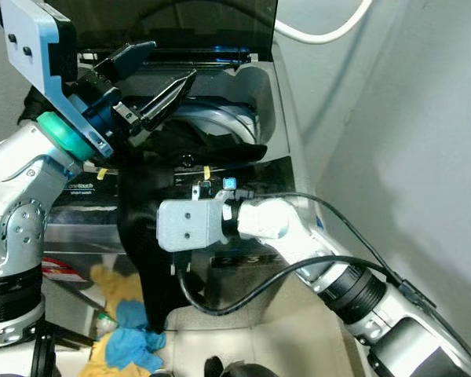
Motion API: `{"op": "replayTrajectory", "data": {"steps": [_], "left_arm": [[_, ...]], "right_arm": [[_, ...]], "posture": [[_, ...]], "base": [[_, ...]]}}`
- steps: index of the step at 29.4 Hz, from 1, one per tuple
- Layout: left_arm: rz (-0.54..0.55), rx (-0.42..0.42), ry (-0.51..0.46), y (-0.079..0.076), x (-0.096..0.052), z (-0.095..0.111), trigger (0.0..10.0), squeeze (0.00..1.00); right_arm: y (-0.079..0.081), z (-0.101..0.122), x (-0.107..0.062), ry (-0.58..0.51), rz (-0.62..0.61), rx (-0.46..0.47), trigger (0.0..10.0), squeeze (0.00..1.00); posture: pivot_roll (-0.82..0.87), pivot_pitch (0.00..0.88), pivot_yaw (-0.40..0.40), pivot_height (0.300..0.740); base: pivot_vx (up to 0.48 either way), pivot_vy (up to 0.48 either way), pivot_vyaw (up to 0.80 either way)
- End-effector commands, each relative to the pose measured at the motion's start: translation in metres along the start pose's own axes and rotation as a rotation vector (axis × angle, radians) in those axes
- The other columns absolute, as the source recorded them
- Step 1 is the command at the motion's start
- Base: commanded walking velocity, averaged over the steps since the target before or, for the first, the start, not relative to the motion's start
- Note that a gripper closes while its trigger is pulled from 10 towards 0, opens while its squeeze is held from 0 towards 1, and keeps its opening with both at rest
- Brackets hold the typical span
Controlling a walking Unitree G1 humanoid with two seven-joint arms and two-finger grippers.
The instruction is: Clothes washing
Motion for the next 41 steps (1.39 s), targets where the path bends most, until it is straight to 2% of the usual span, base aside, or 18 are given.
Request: {"op": "replayTrajectory", "data": {"steps": [1,10,11,12,13,14,15,16,17,19,20,23,24,26,27,28,31,41], "left_arm": [[-0.006,-0.006,0.008,-0.001,-0.001,-0.001,10.0,0.00],[-0.001,-0.008,0.007,0.000,-0.003,-0.002,10.0,0.00],[0.000,-0.007,0.006,0.000,-0.003,-0.002,10.0,0.00],[0.000,-0.007,0.006,0.000,-0.003,-0.002,10.0,0.00],[0.002,-0.007,0.001,0.001,-0.003,-0.002,10.0,0.00],[0.005,-0.010,-0.004,0.001,-0.002,-0.001,10.0,0.00],[0.005,-0.010,-0.004,0.001,-0.002,-0.001,10.0,0.00],[0.022,-0.010,-0.010,0.003,-0.001,0.000,10.0,0.00],[0.022,-0.010,-0.010,0.003,-0.001,0.000,10.0,0.00],[0.095,-0.041,-0.016,0.014,0.002,0.000,10.0,0.00],[0.095,-0.041,-0.016,0.014,0.002,0.000,10.0,0.00],[0.162,-0.037,-0.007,0.024,0.005,-0.001,10.0,0.00],[0.162,-0.037,-0.007,0.024,0.005,-0.001,10.0,0.00],[0.214,-0.040,0.013,0.031,0.006,-0.005,10.0,0.00],[0.241,-0.038,0.018,0.034,0.007,-0.007,10.0,0.00],[0.241,-0.038,0.018,0.034,0.007,-0.007,10.0,0.00],[0.309,-0.047,-0.006,0.041,0.009,-0.006,10.0,0.00],[0.344,-0.032,0.006,0.044,0.011,-0.007,10.0,0.00]], "right_arm": [[0.004,0.002,-0.001,-0.022,0.016,0.018,0.0,0.00],[0.002,0.018,-0.003,-0.093,0.018,0.034,0.0,0.00],[-0.005,0.023,-0.003,-0.120,-0.016,0.046,5.6,0.00],[-0.005,0.023,-0.003,-0.120,-0.016,0.046,5.6,0.00],[-0.016,0.032,-0.005,-0.167,-0.076,0.067,10.0,0.00],[-0.029,0.039,-0.007,-0.216,-0.143,0.105,10.0,0.00],[-0.029,0.039,-0.007,-0.216,-0.143,0.105,10.0,0.00],[-0.045,0.047,-0.012,-0.274,-0.223,0.151,10.0,0.00],[-0.045,0.047,-0.012,-0.274,-0.223,0.151,10.0,0.00],[-0.083,0.058,-0.032,-0.390,-0.425,0.262,10.0,0.00],[-0.083,0.058,-0.032,-0.390,-0.425,0.262,10.0,0.00],[-0.124,0.060,-0.064,-0.515,-0.661,0.426,10.0,0.00],[-0.124,0.060,-0.064,-0.515,-0.661,0.426,10.0,0.00],[-0.143,0.057,-0.083,-0.600,-0.774,0.548,10.0,0.00],[-0.149,0.055,-0.090,-0.618,-0.818,0.578,10.0,0.00],[-0.149,0.055,-0.090,-0.618,-0.818,0.578,10.0,0.00],[-0.162,0.045,-0.107,-0.621,-0.924,0.601,10.0,0.00],[-0.169,0.041,-0.122,-0.643,-1.010,0.605,10.0,0.00]], "posture": [[0.07,0.070,0.018,0.740],[0.07,0.070,0.018,0.740],[0.07,0.071,0.017,0.740],[0.07,0.071,0.017,0.740],[0.07,0.071,0.017,0.740],[0.07,0.071,0.017,0.740],[0.07,0.071,0.017,0.740],[0.07,0.070,0.018,0.740],[0.07,0.070,0.018,0.740],[0.07,0.072,0.017,0.740],[0.07,0.072,0.017,0.740],[0.07,0.072,0.017,0.740],[0.07,0.072,0.017,0.740],[0.07,0.073,0.018,0.740],[0.07,0.073,0.018,0.740],[0.07,0.073,0.018,0.740],[0.07,0.071,0.018,0.740],[0.07,0.069,0.017,0.740]], "base": [[0.000,0.000,0.00],[0.000,0.000,0.00],[0.000,0.000,0.00],[0.000,0.000,0.00],[0.000,0.000,0.00],[0.000,0.000,0.00],[0.000,0.000,0.00],[0.000,0.000,0.00],[0.000,0.000,0.00],[0.000,0.000,0.00],[0.000,0.000,0.00],[0.000,0.000,0.00],[0.000,0.000,0.00],[0.000,0.000,0.00],[0.000,0.000,0.00],[0.000,0.000,0.00],[0.000,0.000,0.00],[0.000,0.000,0.00]]}}
Point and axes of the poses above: a point about 5 cm out from each wrist's last joint towards the gripper, its own x axis pointing out of the wrist towards the gripper, its own z axis along the axis of the wrist's last joint, y = z × x, the point moved 5 cm from there along x, pointing out of the wrist towards the gripper, and after that the axes turned 12 degrees about x, right-handed, at the moved point
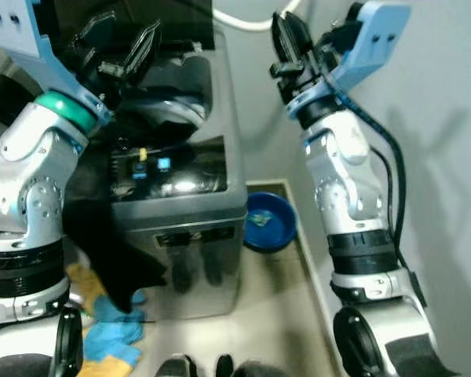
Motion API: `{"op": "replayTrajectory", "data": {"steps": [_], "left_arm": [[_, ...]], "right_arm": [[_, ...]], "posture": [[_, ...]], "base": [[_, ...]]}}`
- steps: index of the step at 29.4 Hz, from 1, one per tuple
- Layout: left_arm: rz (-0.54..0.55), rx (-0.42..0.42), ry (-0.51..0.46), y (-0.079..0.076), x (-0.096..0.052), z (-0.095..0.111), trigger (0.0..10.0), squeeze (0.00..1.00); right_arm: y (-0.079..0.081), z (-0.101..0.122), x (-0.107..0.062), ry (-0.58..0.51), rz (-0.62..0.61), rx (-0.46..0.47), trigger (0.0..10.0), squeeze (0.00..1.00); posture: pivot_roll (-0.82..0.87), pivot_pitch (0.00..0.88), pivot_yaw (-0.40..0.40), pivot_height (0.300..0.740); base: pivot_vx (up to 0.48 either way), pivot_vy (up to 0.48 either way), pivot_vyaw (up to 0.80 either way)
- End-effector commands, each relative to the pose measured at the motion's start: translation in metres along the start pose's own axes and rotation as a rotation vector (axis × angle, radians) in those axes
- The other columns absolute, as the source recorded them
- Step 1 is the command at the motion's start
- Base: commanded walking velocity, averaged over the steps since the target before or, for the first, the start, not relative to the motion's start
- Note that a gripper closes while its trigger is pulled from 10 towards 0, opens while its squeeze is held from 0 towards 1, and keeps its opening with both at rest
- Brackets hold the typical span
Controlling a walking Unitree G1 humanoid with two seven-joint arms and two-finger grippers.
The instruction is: Clothes washing
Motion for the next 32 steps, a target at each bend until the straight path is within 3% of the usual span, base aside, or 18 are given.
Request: {"op": "replayTrajectory", "data": {"steps": [1,8,13,15,24,32], "left_arm": [[-0.022,0.019,-0.006,-0.006,0.001,0.002,10.0,0.00],[0.002,0.004,-0.003,-0.005,0.003,0.001,10.0,0.00],[0.006,0.011,-0.010,-0.005,0.003,0.002,10.0,0.00],[0.010,0.044,-0.024,-0.004,0.003,0.005,10.0,0.00],[0.019,0.035,-0.011,-0.004,0.004,0.002,10.0,0.00],[0.038,0.035,-0.001,0.000,0.005,0.000,10.0,0.00]], "right_arm": [[-0.010,0.004,-0.003,-0.019,-0.035,-0.006,10.0,0.00],[-0.024,0.010,-0.003,-0.035,-0.095,-0.002,10.0,0.00],[-0.024,0.010,-0.002,-0.035,-0.099,-0.004,10.0,0.00],[-0.025,0.008,-0.002,-0.030,-0.100,-0.004,10.0,0.00],[-0.024,0.006,-0.003,-0.021,-0.098,-0.005,10.0,0.00],[-0.025,0.004,-0.003,-0.013,-0.100,-0.009,10.0,0.00]], "posture": [[0.07,0.069,0.017,0.740],[0.07,0.062,0.018,0.740],[0.07,0.062,0.018,0.740],[0.07,0.062,0.018,0.740],[0.07,0.066,0.019,0.740],[0.07,0.070,0.021,0.740]], "base": [[0.000,0.000,0.00],[0.000,0.274,0.00],[0.000,0.480,0.00],[0.000,0.000,0.00],[0.000,0.000,0.00],[0.000,0.480,0.00]]}}
Point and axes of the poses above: a point about 5 cm out from each wrist's last joint towards the gripper, its own x axis pointing out of the wrist towards the gripper, its own z axis along the axis of the wrist's last joint, y = z × x, the point moved 5 cm from there along x, pointing out of the wrist towards the gripper, and after that the axes turned 12 degrees about x, right-handed, at the moved point
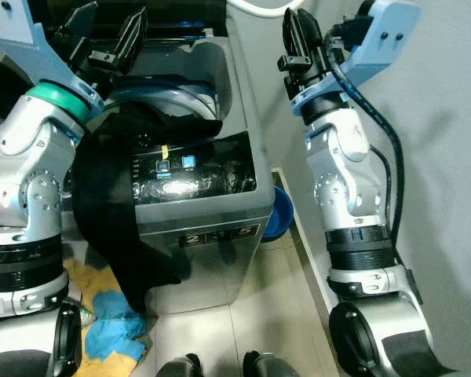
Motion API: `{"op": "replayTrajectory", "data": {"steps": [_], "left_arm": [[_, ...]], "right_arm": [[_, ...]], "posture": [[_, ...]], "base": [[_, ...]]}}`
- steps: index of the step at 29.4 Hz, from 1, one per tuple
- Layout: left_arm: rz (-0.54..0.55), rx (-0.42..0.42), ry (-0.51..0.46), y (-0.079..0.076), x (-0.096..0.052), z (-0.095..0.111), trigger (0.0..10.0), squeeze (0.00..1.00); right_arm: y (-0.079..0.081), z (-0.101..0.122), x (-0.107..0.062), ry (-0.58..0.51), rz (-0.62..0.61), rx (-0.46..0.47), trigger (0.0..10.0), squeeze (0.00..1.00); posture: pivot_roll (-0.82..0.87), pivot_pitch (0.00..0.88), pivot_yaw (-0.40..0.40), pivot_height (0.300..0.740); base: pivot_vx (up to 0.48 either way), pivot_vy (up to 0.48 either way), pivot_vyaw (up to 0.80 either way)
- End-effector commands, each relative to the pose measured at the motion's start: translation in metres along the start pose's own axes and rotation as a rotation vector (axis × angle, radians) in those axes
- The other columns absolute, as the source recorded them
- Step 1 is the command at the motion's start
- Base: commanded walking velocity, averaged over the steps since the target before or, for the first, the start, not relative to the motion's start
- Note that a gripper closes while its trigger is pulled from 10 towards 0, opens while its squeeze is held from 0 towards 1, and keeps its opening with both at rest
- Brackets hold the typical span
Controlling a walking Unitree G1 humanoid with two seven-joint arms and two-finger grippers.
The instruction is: Clothes washing
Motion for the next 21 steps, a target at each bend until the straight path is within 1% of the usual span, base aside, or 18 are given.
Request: {"op": "replayTrajectory", "data": {"steps": [1,7,11,21], "left_arm": [[0.011,0.015,0.008,0.0025,-0.0010,-0.0007,10.0,0.00],[0.014,0.021,0.006,0.0037,-0.0006,-0.0007,10.0,0.00],[0.017,0.037,0.001,0.0045,0.0004,0.0000,10.0,0.00],[0.015,0.045,0.001,0.0049,0.0011,0.0002,10.0,0.00]], "right_arm": [[0.0059,-0.0012,0.0016,-0.001,0.012,0.010,10.0,0.00],[0.0063,-0.0016,0.0011,-0.001,0.012,0.007,10.0,0.00],[0.0062,-0.0019,0.0005,-0.002,0.010,0.005,10.0,0.00],[0.0063,-0.0020,0.0004,-0.005,0.010,0.005,10.0,0.00]], "posture": [[0.07,0.070,0.021,0.740],[0.07,0.071,0.024,0.740],[0.07,0.073,0.028,0.740],[0.07,0.074,0.030,0.740]], "base": [[0.000,0.480,0.00],[0.000,0.480,0.00],[0.000,0.000,0.00],[0.000,0.000,0.00]]}}
Point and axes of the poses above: a point about 5 cm out from each wrist's last joint towards the gripper, its own x axis pointing out of the wrist towards the gripper, its own z axis along the axis of the wrist's last joint, y = z × x, the point moved 5 cm from there along x, pointing out of the wrist towards the gripper, and after that the axes turned 12 degrees about x, right-handed, at the moved point
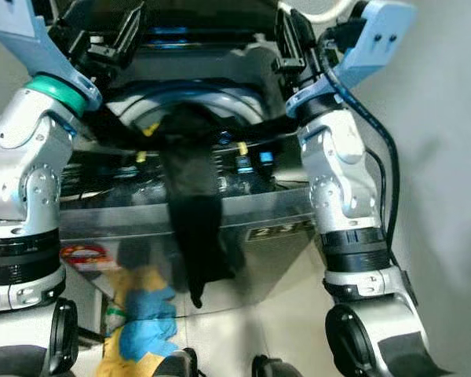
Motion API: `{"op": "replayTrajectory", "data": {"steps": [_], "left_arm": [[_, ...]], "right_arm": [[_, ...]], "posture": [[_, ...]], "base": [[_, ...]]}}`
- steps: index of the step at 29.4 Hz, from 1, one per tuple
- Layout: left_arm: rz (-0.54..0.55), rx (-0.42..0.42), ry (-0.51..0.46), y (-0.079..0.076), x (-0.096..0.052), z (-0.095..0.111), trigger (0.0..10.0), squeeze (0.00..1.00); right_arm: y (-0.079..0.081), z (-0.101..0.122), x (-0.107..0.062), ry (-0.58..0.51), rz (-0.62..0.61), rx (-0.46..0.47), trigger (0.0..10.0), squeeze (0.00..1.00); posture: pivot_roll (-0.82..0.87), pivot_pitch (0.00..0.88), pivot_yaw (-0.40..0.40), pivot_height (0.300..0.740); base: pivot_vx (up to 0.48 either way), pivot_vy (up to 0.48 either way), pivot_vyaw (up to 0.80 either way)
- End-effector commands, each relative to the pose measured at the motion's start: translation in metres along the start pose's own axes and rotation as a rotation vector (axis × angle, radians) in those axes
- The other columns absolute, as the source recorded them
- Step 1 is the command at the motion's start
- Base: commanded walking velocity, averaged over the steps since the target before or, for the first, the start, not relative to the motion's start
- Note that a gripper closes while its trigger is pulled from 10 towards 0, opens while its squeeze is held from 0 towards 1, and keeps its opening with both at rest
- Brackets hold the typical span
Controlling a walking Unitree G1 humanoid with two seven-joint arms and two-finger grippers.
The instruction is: Clothes washing
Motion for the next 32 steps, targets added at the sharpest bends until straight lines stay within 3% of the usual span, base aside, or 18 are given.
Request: {"op": "replayTrajectory", "data": {"steps": [1,7,9,10,12,14,16,17,18,20,23,25,26,27,28,30,31,32], "left_arm": [[-0.013,0.002,0.006,-0.004,0.000,-0.003,10.0,0.00],[-0.042,0.063,0.019,-0.008,0.000,-0.005,10.0,0.00],[-0.227,0.131,0.020,-0.031,-0.010,-0.003,10.0,0.00],[-0.227,0.131,0.020,-0.031,-0.010,-0.003,10.0,0.00],[-0.395,0.189,0.041,-0.046,-0.027,-0.001,10.0,0.00],[-0.395,0.189,0.041,-0.046,-0.027,-0.001,10.0,0.00],[-0.452,0.224,0.081,-0.045,-0.039,0.000,10.0,0.00],[-0.452,0.224,0.081,-0.045,-0.039,0.000,10.0,0.00],[-0.436,0.214,0.105,-0.039,-0.043,0.001,10.0,0.00],[-0.436,0.214,0.105,-0.039,-0.043,0.001,10.0,0.00],[-0.358,0.195,0.157,-0.025,-0.047,-0.004,10.0,0.00],[-0.358,0.195,0.157,-0.025,-0.047,-0.004,10.0,0.00],[-0.289,0.192,0.180,-0.017,-0.045,-0.010,10.0,0.00],[-0.289,0.192,0.180,-0.017,-0.045,-0.010,10.0,0.00],[-0.229,0.198,0.193,-0.010,-0.042,-0.015,10.0,0.00],[-0.229,0.198,0.193,-0.010,-0.042,-0.015,10.0,0.00],[-0.198,0.195,0.190,-0.007,-0.037,-0.017,10.0,0.00],[-0.198,0.195,0.190,-0.007,-0.037,-0.017,10.0,0.00]], "right_arm": [[-0.006,0.003,-0.001,-0.009,-0.018,-0.010,10.0,0.00],[0.006,0.003,-0.002,0.009,0.085,-0.131,10.0,0.00],[0.028,0.001,-0.013,0.078,0.310,-0.215,10.0,0.00],[0.028,0.001,-0.013,0.078,0.310,-0.215,10.0,0.00],[0.048,-0.014,-0.039,0.217,0.563,-0.294,10.0,0.00],[0.048,-0.014,-0.039,0.217,0.563,-0.294,10.0,0.00],[0.061,-0.041,-0.069,0.377,0.740,-0.380,10.0,0.00],[0.061,-0.041,-0.069,0.377,0.740,-0.380,10.0,0.00],[0.069,-0.058,-0.082,0.442,0.804,-0.385,10.0,0.00],[0.069,-0.058,-0.082,0.442,0.804,-0.385,10.0,0.00],[0.087,-0.091,-0.102,0.523,0.898,-0.371,10.0,0.00],[0.087,-0.091,-0.102,0.523,0.898,-0.371,10.0,0.00],[0.101,-0.111,-0.109,0.549,0.939,-0.362,10.0,0.00],[0.101,-0.111,-0.109,0.549,0.939,-0.362,10.0,0.00],[0.111,-0.125,-0.114,0.566,0.977,-0.375,10.0,0.00],[0.111,-0.125,-0.114,0.566,0.977,-0.375,10.0,0.00],[0.118,-0.139,-0.119,0.585,1.015,-0.415,10.0,0.00],[0.118,-0.139,-0.119,0.585,1.015,-0.415,10.0,0.00]], "posture": [[0.07,0.074,0.030,0.740],[0.08,0.075,0.029,0.740],[0.08,0.074,0.032,0.740],[0.08,0.074,0.032,0.740],[0.08,0.074,0.038,0.740],[0.08,0.074,0.038,0.740],[0.09,0.074,0.046,0.740],[0.09,0.074,0.046,0.740],[0.09,0.074,0.046,0.740],[0.09,0.074,0.046,0.740],[0.10,0.068,0.044,0.740],[0.10,0.068,0.044,0.740],[0.11,0.054,0.033,0.740],[0.11,0.054,0.033,0.740],[0.11,0.054,0.033,0.740],[0.11,0.054,0.033,0.740],[0.11,0.042,0.028,0.740],[0.11,0.042,0.028,0.740]], "base": [[0.000,0.000,0.00],[0.000,0.000,0.00],[0.000,0.000,0.00],[0.000,0.000,0.00],[0.000,0.000,0.00],[0.000,0.000,0.00],[0.000,0.000,0.00],[0.000,0.000,0.00],[0.000,0.000,0.00],[0.000,0.000,0.00],[0.000,0.000,0.00],[0.000,0.000,0.00],[0.000,0.000,0.00],[0.000,0.000,0.00],[0.000,0.000,0.00],[0.000,0.000,0.00],[0.000,0.000,0.00],[0.000,0.000,0.00]]}}
Point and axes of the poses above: a point about 5 cm out from each wrist's last joint towards the gripper, its own x axis pointing out of the wrist towards the gripper, its own z axis along the axis of the wrist's last joint, y = z × x, the point moved 5 cm from there along x, pointing out of the wrist towards the gripper, and after that the axes turned 12 degrees about x, right-handed, at the moved point
